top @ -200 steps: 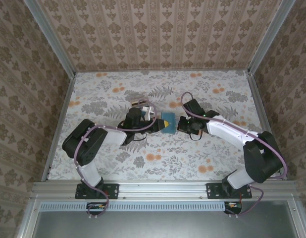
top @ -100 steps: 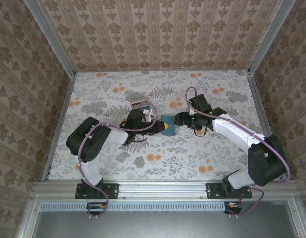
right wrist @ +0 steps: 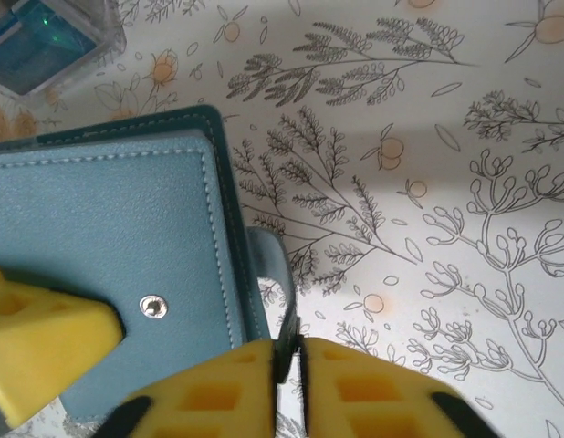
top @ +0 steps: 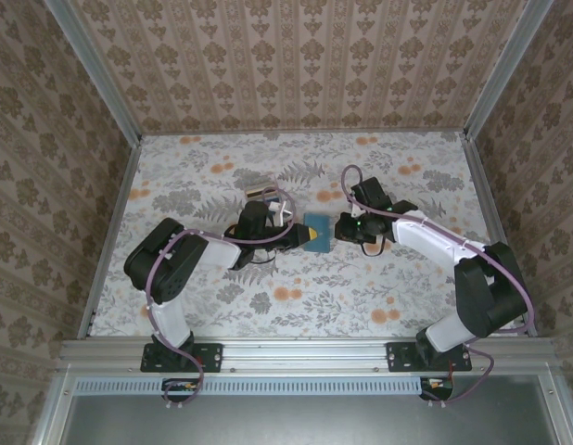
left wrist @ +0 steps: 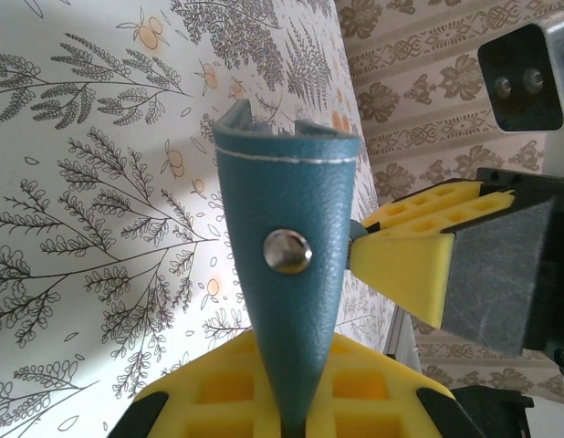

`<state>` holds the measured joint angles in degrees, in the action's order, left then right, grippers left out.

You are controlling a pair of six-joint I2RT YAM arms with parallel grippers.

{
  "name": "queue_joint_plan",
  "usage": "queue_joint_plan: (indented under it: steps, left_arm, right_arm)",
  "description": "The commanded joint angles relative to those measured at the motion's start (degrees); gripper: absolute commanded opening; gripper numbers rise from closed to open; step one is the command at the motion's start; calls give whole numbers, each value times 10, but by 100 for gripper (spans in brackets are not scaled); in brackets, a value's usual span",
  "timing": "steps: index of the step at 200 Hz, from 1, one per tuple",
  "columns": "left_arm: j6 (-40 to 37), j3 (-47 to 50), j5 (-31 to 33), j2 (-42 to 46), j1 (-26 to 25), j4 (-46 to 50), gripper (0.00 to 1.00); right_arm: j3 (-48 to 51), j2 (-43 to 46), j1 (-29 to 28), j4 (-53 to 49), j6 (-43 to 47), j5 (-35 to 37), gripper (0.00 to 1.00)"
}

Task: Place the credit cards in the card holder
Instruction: Place the card holder at the center of the table.

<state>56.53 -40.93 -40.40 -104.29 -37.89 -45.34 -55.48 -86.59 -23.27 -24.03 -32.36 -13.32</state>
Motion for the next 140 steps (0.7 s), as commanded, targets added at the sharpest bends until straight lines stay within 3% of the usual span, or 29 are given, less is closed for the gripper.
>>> queue_joint_plan:
  steps: [1,9,38,83,121,140]
  left_arm:
    - [-17,-10,-14,10,5,-5,0]
    - [-17,-9,-10,6,5,-4,0]
    - [-8,-14,-19,-8,7,-15,0]
    - [-54,-28,1,-18,6,66,45]
    - [-60,-43,-12,-40,8,66,50]
    - [-76,-42,-6,-37,8,79,63]
  right_arm:
    - [20,22,6,12,-7,-4,7]
    - [16,20,7,11,-1,-14,0]
    - [16,30,7,2,-1,-28,0]
    - [-8,51,5,-53,11,-82,0]
    - [-6,97,6,-105,15,-78,0]
    - [-2,103,6,-96,8,-107,0]
